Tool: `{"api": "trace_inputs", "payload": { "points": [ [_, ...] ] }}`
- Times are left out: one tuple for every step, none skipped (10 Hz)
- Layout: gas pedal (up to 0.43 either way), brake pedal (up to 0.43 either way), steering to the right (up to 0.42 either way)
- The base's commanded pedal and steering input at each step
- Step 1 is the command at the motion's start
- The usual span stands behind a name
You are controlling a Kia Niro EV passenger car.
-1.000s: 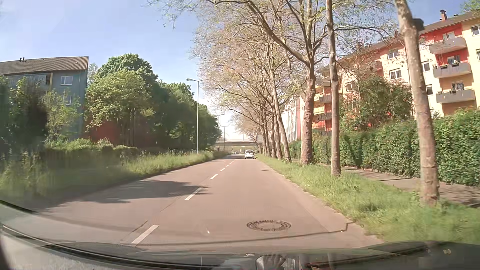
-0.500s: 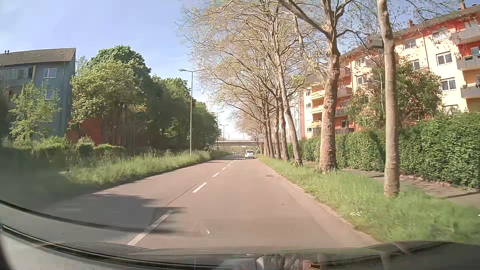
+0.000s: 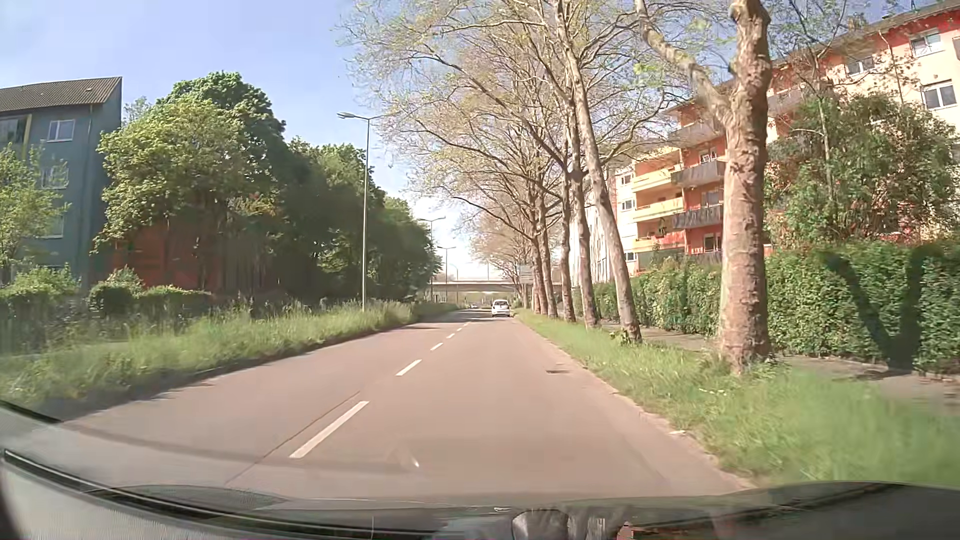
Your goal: Follow the waypoints while adhering to traffic rules and regulations
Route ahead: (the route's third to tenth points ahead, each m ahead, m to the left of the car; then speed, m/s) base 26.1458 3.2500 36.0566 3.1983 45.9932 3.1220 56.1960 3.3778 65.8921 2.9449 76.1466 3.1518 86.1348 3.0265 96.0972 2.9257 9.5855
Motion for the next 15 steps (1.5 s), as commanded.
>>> {"api": "trace_inputs", "payload": {
  "points": [
    [0.110,0.000,-0.002],
    [0.110,0.000,-0.002],
    [0.110,0.000,-0.002],
    [0.110,0.000,-0.002],
    [0.098,0.000,-0.002],
    [0.098,0.000,-0.002],
    [0.098,0.000,-0.002],
    [0.098,0.000,-0.002],
    [0.098,0.000,-0.002],
    [0.098,0.000,-0.002],
    [0.098,0.000,-0.002],
    [0.098,0.000,-0.002],
    [0.098,0.000,-0.002],
    [0.000,0.000,-0.002],
    [0.000,0.000,-0.003]
  ]
}}
